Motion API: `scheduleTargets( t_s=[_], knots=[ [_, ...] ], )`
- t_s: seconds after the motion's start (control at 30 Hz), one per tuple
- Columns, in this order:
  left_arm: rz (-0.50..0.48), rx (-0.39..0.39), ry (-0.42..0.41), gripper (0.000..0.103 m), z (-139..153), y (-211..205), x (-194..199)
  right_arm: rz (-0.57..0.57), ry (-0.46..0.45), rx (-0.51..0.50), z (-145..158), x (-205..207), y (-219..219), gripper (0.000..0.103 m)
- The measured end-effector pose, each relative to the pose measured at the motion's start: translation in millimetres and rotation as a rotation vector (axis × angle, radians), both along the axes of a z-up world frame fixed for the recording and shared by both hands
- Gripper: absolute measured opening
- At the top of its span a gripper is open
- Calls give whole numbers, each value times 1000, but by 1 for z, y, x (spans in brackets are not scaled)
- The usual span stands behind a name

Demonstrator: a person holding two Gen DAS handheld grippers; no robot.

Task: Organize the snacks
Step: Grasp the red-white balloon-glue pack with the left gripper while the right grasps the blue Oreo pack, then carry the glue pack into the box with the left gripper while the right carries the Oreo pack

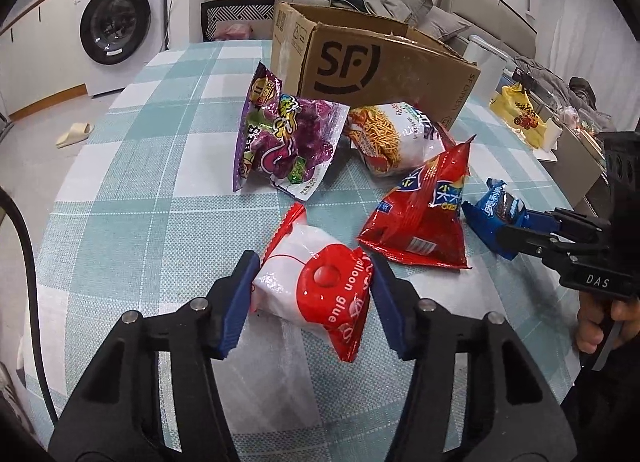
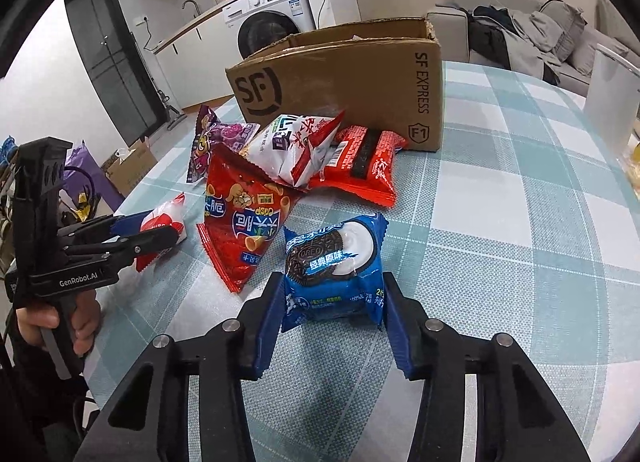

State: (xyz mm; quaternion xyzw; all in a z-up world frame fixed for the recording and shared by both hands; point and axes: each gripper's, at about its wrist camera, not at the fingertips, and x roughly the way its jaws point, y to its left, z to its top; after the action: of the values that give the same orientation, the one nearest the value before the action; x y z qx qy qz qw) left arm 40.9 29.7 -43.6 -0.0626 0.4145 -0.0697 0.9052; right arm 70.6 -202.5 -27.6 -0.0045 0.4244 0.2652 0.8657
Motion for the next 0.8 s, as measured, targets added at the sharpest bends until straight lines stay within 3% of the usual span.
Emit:
scheduleTargets(
  t_s=[0.37,0.8],
  knots=[
    [9,-18,-56,53,14,0,-9,-11,-18,42,7,-1,-7,48],
    [-13,-20,-147,53,54,-13,-8,-39,-81,105,38,3,-23,48]
  ],
)
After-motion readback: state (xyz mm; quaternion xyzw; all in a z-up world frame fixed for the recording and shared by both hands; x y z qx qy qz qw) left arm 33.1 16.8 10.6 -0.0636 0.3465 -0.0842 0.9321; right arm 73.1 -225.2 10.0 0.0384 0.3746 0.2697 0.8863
